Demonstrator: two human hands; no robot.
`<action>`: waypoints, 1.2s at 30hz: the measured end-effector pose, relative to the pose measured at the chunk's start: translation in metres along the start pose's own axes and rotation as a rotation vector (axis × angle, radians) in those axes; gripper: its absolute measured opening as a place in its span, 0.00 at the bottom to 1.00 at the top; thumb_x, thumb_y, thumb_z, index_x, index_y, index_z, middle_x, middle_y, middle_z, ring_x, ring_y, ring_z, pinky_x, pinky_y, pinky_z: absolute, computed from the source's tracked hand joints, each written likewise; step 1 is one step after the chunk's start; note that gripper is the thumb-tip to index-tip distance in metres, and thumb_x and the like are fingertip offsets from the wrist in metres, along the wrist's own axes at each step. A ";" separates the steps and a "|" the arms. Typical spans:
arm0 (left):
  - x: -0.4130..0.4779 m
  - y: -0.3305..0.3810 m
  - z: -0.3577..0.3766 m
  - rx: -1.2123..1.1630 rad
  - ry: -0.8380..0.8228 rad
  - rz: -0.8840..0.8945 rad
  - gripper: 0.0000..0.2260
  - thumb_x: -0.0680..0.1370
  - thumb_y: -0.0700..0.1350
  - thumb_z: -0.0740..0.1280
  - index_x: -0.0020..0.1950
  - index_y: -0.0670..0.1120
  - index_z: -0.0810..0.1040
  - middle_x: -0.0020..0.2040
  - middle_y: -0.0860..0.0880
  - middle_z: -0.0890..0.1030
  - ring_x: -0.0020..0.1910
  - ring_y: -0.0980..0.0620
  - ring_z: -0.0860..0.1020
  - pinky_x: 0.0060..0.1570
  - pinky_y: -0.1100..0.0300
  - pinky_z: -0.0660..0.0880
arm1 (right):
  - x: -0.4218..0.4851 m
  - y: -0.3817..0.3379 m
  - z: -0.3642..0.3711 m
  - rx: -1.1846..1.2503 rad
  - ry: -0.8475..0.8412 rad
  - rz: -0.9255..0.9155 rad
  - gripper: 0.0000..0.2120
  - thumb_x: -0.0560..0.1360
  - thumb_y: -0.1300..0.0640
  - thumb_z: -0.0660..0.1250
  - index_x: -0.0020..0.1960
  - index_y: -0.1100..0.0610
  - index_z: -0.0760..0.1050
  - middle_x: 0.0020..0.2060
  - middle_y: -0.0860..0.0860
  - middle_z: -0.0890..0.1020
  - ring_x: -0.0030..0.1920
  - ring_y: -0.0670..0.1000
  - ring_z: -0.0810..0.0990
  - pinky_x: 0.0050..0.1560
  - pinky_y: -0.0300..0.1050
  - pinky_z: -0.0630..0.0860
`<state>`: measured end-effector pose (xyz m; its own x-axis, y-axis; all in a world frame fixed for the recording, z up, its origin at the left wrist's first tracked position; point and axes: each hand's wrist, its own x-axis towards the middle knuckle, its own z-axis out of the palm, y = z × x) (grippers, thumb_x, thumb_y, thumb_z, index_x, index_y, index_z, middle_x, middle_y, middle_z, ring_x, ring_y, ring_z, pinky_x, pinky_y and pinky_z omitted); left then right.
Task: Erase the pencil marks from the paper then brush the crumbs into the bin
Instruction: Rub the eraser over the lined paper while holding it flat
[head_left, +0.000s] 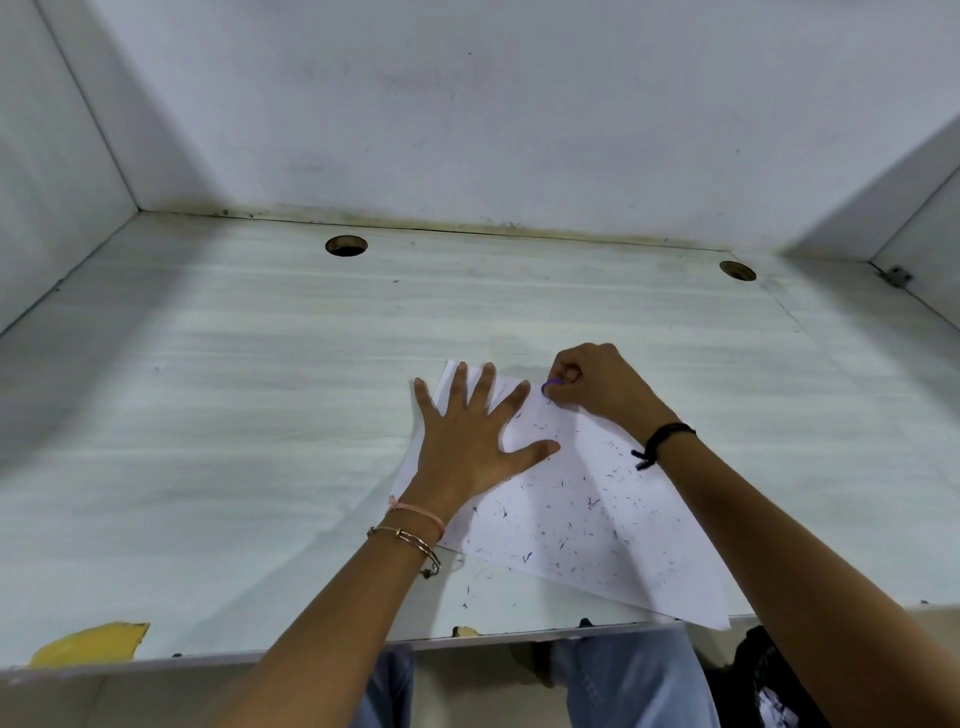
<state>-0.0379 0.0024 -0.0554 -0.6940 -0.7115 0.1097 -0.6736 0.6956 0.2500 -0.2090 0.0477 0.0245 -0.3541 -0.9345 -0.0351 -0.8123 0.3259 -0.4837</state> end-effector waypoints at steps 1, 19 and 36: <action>0.000 0.000 -0.001 0.007 0.003 -0.001 0.38 0.70 0.77 0.44 0.78 0.64 0.47 0.80 0.49 0.44 0.78 0.43 0.39 0.67 0.28 0.35 | 0.005 0.000 -0.003 -0.030 0.022 0.011 0.03 0.69 0.62 0.70 0.37 0.59 0.79 0.31 0.49 0.76 0.33 0.50 0.74 0.32 0.38 0.67; 0.000 0.000 0.000 0.031 0.015 0.011 0.38 0.71 0.77 0.44 0.78 0.62 0.46 0.80 0.49 0.45 0.78 0.43 0.40 0.66 0.27 0.36 | -0.009 -0.017 0.009 -0.038 -0.213 -0.131 0.02 0.69 0.60 0.70 0.38 0.58 0.79 0.30 0.47 0.76 0.31 0.46 0.72 0.34 0.37 0.68; 0.000 0.002 -0.004 0.018 -0.015 -0.009 0.43 0.69 0.78 0.43 0.79 0.57 0.46 0.80 0.50 0.43 0.78 0.45 0.38 0.67 0.28 0.35 | 0.009 0.010 -0.009 -0.019 0.007 -0.014 0.05 0.69 0.61 0.69 0.35 0.57 0.76 0.34 0.52 0.81 0.32 0.49 0.73 0.32 0.39 0.67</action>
<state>-0.0383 0.0031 -0.0509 -0.6918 -0.7162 0.0927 -0.6841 0.6910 0.2334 -0.2243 0.0439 0.0272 -0.3458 -0.9380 -0.0227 -0.8257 0.3157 -0.4675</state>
